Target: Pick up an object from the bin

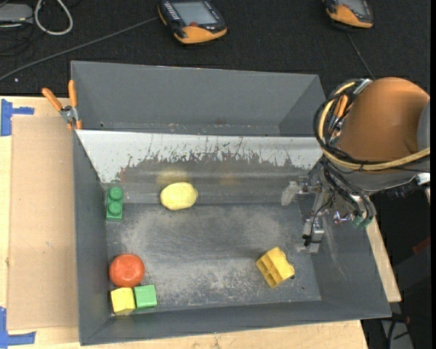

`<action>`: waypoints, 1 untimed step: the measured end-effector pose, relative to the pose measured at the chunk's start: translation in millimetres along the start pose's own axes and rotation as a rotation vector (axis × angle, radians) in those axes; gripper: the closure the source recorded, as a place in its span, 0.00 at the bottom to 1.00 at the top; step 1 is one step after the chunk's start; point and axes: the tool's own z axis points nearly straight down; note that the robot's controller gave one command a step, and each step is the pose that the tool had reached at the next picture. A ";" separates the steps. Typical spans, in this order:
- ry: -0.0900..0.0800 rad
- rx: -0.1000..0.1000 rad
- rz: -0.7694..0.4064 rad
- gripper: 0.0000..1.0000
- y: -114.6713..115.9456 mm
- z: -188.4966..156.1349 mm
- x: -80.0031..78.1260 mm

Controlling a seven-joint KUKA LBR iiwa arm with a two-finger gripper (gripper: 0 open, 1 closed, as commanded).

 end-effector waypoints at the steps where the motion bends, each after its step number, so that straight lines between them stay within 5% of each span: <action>1: -0.008 0.001 -0.002 0.00 0.4 -4.6 -1.5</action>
Offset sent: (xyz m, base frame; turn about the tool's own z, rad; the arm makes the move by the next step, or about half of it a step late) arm -0.0475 -0.0005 -0.1443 -0.0367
